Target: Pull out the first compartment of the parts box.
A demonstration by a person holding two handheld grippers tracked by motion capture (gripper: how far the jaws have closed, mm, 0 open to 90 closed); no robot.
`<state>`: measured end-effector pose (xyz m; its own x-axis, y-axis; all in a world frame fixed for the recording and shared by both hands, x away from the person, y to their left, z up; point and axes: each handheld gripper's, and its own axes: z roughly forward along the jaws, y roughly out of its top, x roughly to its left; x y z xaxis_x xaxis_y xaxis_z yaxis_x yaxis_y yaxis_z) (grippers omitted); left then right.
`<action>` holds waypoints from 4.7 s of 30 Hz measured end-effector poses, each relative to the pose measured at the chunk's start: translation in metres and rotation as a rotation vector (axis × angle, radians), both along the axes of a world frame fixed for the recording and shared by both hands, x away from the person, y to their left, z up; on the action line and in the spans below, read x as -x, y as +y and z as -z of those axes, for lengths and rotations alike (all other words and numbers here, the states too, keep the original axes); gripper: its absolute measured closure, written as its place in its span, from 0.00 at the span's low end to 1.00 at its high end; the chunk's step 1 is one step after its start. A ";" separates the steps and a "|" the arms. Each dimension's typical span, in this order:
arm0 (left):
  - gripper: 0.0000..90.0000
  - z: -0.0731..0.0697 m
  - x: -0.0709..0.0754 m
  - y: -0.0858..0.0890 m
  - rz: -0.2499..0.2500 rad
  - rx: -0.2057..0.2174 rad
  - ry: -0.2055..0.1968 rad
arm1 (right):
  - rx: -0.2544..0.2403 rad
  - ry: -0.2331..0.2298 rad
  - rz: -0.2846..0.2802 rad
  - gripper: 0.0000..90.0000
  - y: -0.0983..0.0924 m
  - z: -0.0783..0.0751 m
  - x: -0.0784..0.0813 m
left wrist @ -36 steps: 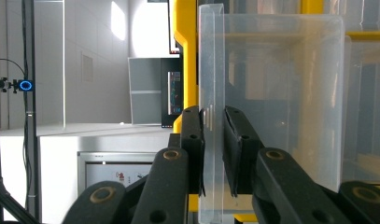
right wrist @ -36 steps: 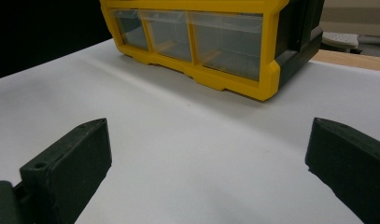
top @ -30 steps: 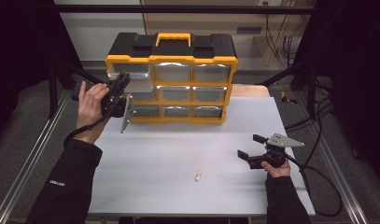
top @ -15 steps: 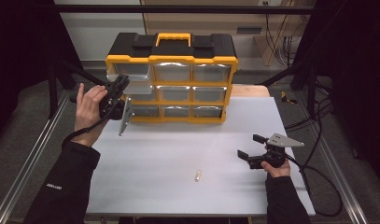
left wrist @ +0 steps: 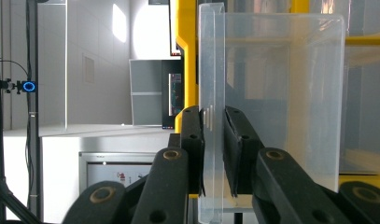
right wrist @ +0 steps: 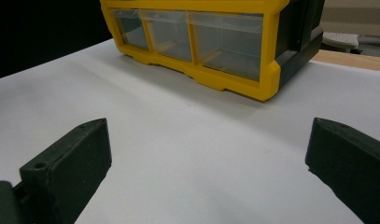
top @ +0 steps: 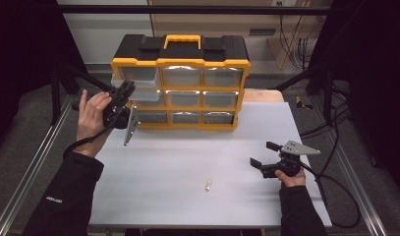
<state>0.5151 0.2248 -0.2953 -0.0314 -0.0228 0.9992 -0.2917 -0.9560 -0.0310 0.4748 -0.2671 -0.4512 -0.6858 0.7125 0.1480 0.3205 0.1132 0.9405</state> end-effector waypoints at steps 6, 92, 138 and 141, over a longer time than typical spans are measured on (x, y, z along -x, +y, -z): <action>0.88 0.001 0.002 0.001 0.003 -0.003 -0.002 | 0.001 -0.001 0.000 0.01 0.000 0.000 0.000; 0.68 -0.014 0.022 0.007 -0.026 0.275 0.238 | -0.003 -0.001 0.001 0.01 0.000 -0.001 0.001; 0.16 -0.016 0.040 0.041 0.065 1.249 0.711 | -0.008 0.000 0.000 0.01 0.001 -0.001 0.001; 0.13 -0.012 0.041 0.041 0.072 1.256 0.713 | -0.009 -0.001 0.001 0.01 0.001 -0.001 0.001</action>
<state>0.4743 0.2662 -0.2834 0.5095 0.8454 0.1605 0.0660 -0.2244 0.9723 0.4741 -0.2665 -0.4507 -0.6855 0.7117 0.1535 0.3196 0.1048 0.9417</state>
